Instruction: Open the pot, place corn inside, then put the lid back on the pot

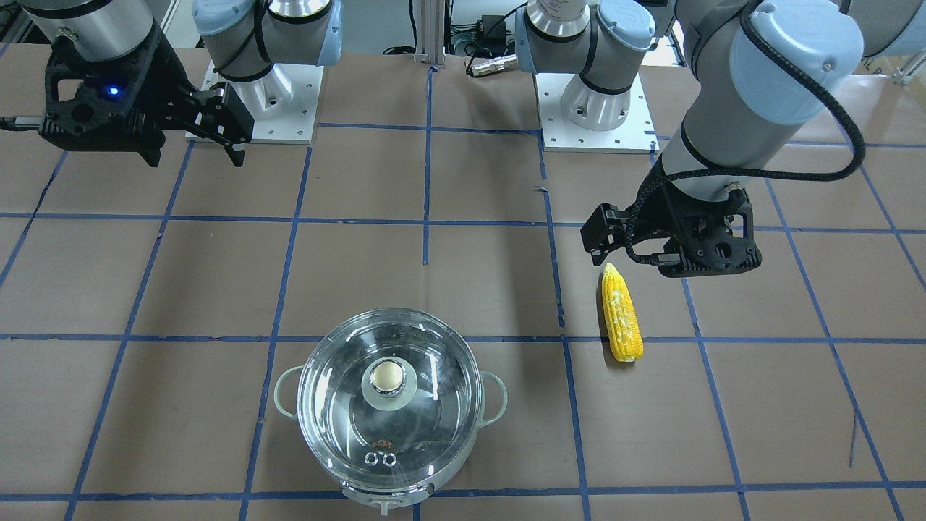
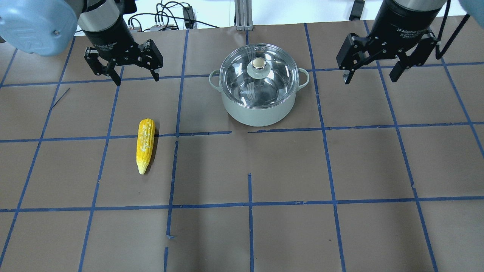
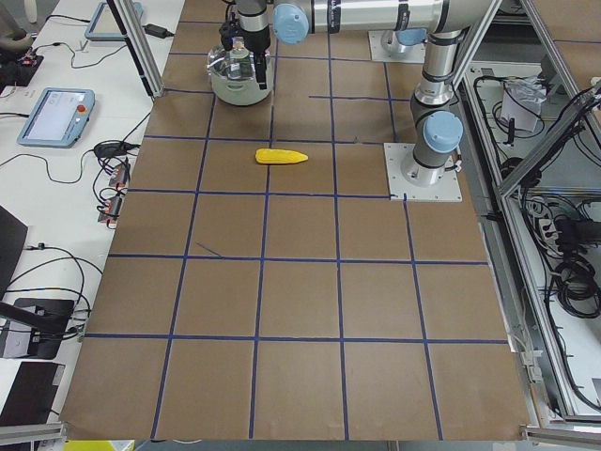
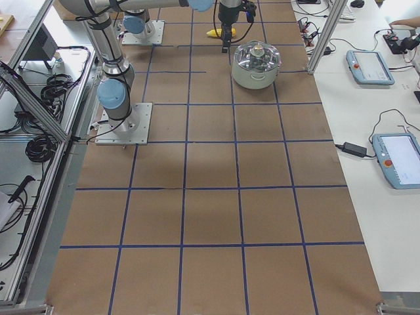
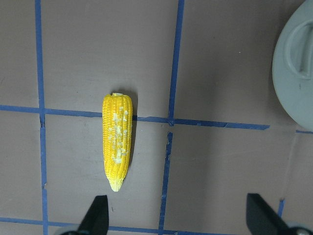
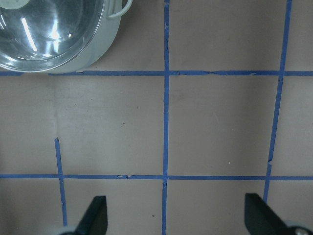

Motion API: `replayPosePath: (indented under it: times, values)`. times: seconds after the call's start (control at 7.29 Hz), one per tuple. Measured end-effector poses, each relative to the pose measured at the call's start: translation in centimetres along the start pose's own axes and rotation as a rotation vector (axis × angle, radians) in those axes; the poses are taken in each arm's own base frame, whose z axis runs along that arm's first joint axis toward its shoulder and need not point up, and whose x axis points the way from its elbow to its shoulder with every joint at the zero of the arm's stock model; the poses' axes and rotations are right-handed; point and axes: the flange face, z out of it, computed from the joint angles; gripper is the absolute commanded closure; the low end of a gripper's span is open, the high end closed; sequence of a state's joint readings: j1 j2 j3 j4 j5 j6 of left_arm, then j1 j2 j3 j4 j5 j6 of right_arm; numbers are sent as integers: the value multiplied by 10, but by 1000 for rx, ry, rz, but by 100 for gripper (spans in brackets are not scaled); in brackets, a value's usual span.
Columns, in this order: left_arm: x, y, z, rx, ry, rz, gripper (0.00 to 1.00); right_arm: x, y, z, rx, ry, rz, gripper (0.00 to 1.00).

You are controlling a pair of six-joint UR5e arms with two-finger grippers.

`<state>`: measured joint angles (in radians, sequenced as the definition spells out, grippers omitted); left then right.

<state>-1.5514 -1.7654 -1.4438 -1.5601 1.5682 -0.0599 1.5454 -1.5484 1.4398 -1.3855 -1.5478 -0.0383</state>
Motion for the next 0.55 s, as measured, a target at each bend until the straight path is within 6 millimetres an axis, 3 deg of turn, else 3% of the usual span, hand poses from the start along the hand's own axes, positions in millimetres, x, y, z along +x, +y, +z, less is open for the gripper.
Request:
replayPosePath:
  times: [0.27,0.55]
  values:
    - [-1,-2,1,-1,-2,8,0,-2,0,-2,1,-6,4,0]
    - [-3,-4,-3,8,-9,22,0,0,-10,7,-18,-9,9,0]
